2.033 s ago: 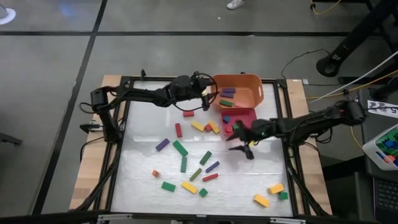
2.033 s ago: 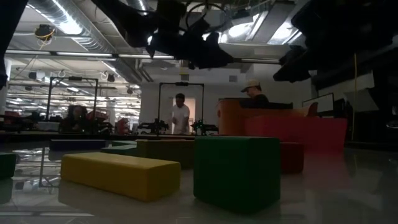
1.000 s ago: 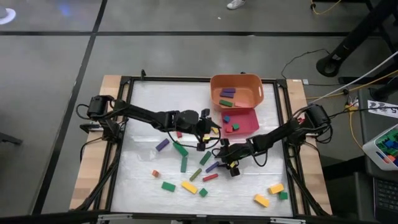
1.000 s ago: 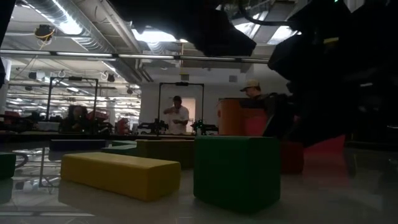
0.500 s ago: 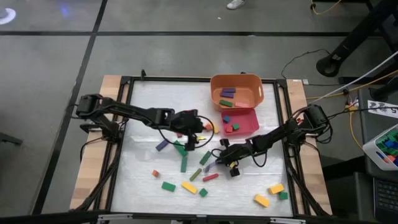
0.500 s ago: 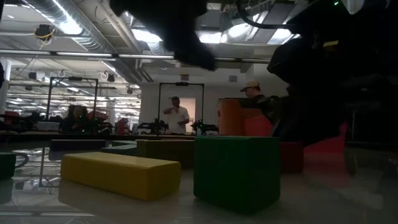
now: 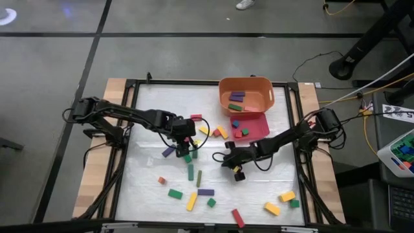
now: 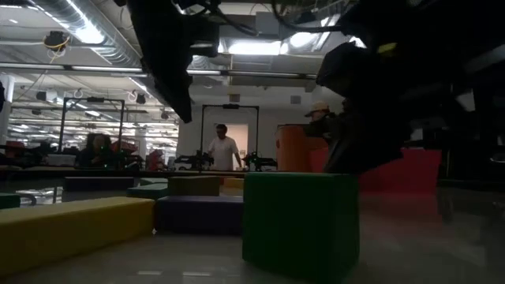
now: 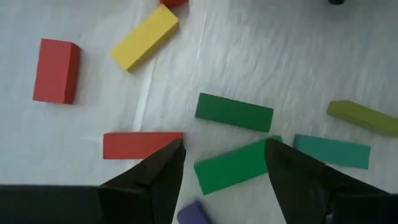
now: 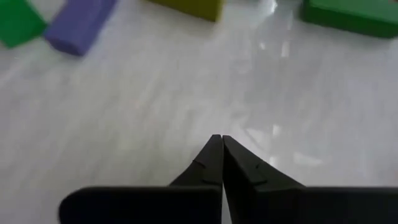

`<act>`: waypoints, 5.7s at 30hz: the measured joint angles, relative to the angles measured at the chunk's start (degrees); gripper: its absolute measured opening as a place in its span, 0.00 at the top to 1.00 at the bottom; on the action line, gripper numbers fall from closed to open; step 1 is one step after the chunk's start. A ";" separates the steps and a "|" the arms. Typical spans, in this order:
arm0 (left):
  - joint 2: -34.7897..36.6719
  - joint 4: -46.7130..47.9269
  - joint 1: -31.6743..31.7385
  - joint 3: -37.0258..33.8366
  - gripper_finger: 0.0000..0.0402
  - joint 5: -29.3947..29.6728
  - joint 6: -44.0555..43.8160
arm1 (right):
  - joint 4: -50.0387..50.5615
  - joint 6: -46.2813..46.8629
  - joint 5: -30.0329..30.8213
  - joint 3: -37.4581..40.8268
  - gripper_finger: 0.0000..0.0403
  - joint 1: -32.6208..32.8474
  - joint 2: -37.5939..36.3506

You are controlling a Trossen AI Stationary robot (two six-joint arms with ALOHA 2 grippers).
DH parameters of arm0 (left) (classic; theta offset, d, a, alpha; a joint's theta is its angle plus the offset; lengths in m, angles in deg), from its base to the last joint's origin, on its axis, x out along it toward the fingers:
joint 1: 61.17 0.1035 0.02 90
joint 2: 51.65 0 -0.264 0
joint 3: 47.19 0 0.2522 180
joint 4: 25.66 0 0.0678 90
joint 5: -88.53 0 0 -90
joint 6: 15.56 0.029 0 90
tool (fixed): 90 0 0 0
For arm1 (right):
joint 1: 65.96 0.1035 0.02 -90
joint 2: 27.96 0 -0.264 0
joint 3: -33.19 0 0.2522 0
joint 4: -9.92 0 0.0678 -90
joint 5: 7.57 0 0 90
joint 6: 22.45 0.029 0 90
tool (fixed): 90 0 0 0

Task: Sort blocks by size
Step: Put the red rectangle block into the orange bin

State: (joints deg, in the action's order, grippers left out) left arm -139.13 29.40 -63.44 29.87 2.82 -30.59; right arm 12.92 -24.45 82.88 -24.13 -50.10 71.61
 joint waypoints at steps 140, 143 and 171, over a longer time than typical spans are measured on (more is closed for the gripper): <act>-0.11 0.03 -3.06 -0.08 0.48 -0.02 1.52 | 42.30 91.46 11.41 -36.32 0.84 27.56 20.46; -0.11 0.03 -3.06 -0.08 0.48 -0.02 1.51 | 42.77 91.10 12.14 -36.36 0.87 27.58 20.30; -0.13 0.05 -3.08 -0.07 0.48 -0.02 1.95 | 40.84 84.59 -9.10 -36.27 0.74 26.31 13.94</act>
State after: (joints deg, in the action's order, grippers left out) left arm -139.26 29.45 -66.52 29.80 2.80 -28.64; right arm 53.76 60.14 73.78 -60.41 -23.80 85.56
